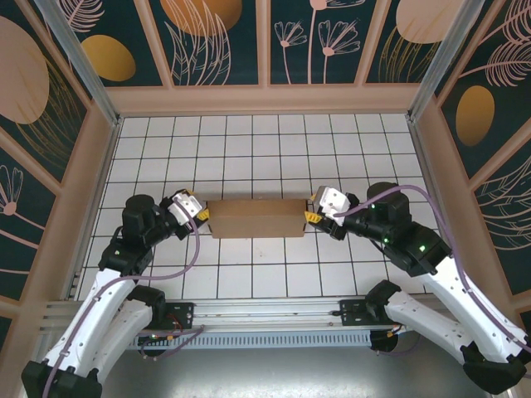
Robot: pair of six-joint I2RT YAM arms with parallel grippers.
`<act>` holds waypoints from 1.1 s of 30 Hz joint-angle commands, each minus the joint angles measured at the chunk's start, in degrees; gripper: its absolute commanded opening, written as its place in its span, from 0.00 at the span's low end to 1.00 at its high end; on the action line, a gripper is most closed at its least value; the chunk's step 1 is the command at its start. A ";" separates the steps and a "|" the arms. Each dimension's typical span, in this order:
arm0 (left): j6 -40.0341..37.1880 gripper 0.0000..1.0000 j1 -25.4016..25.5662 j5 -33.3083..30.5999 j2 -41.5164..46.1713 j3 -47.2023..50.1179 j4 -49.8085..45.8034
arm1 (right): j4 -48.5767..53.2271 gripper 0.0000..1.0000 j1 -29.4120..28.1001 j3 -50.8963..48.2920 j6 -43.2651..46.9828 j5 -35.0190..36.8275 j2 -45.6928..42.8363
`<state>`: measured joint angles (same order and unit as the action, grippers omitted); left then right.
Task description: Fold the paper box
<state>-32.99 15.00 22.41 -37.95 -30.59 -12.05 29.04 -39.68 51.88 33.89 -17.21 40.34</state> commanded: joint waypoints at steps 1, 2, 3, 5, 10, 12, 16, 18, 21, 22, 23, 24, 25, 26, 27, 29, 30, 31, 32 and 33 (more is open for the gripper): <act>-1.44 0.51 -2.46 5.56 -1.11 -2.12 0.16 | -0.04 0.37 0.49 -0.51 -2.03 1.04 0.08; -1.50 0.50 -3.01 6.19 -1.48 -2.24 -0.06 | -0.04 0.36 0.56 -0.42 -2.16 1.11 0.17; -1.70 0.48 -3.54 6.61 -1.80 -2.28 -0.08 | -0.01 0.36 0.55 -0.22 -2.42 1.21 0.26; -2.00 0.47 -4.04 6.52 -1.95 -1.79 0.46 | 0.27 0.36 0.55 0.28 -2.51 1.39 0.48; -1.98 0.44 -4.19 6.34 -2.97 -1.59 1.49 | 0.83 0.34 0.56 0.90 -2.78 1.86 1.10; -1.95 0.43 -4.20 5.74 -3.67 -1.28 2.37 | 0.75 0.34 0.62 0.73 -2.81 2.09 1.23; -2.22 0.30 -4.20 5.30 -4.86 -1.14 3.54 | 0.28 0.31 1.27 -0.14 -2.45 2.11 1.67; -2.74 0.20 -4.20 5.28 -5.50 -1.23 3.36 | -0.10 0.30 1.86 -0.63 -2.16 1.67 2.05; -2.78 0.09 -4.20 5.14 -5.99 -1.48 3.44 | -0.49 0.29 2.44 -0.63 -1.67 2.24 3.47; -2.78 0.07 -4.22 5.14 -6.12 -1.57 3.37 | -0.70 0.28 2.59 -0.41 -1.67 2.54 4.12; -2.77 0.05 -4.27 5.13 -6.24 -1.66 3.27 | -0.92 0.28 2.72 -0.22 -1.38 2.83 4.72; -2.84 0.03 -4.24 5.18 -6.25 -1.68 3.19 | -1.23 0.27 2.91 -0.05 -1.31 3.31 5.45; -2.87 0.02 -4.24 5.41 -6.24 -1.60 3.20 | -1.56 0.27 3.07 0.12 -1.31 3.60 6.01; -2.95 0.00 -4.19 5.67 -6.25 -1.50 3.09 | -1.97 0.26 3.47 0.24 -1.19 3.74 6.77; -3.03 0.00 -4.21 6.05 -6.25 -1.49 3.03 | -2.65 0.26 4.05 0.15 -1.11 3.96 7.38; -2.96 0.00 -4.25 6.74 -6.00 -1.43 3.00 | -4.06 0.25 5.79 -0.11 -0.70 4.05 8.17; -2.95 0.00 -4.20 6.72 -6.01 -1.49 2.96 | -4.73 0.25 6.89 -0.20 -0.17 3.71 8.61; -3.18 0.00 -4.20 6.76 -6.00 -1.57 2.72 | -5.03 0.25 7.67 -0.16 0.47 3.46 9.10; -3.71 0.00 -4.20 6.91 -6.15 -1.71 2.19 | -5.01 0.25 8.04 0.01 1.93 3.21 9.91; -4.00 0.00 -4.19 7.03 -6.32 -1.91 1.94 | -4.70 0.24 8.04 0.18 3.98 2.87 10.76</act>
<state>-35.46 11.18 27.31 -44.05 -30.98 -10.07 26.85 -32.51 51.77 33.71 -14.41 49.80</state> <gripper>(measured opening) 0.051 0.245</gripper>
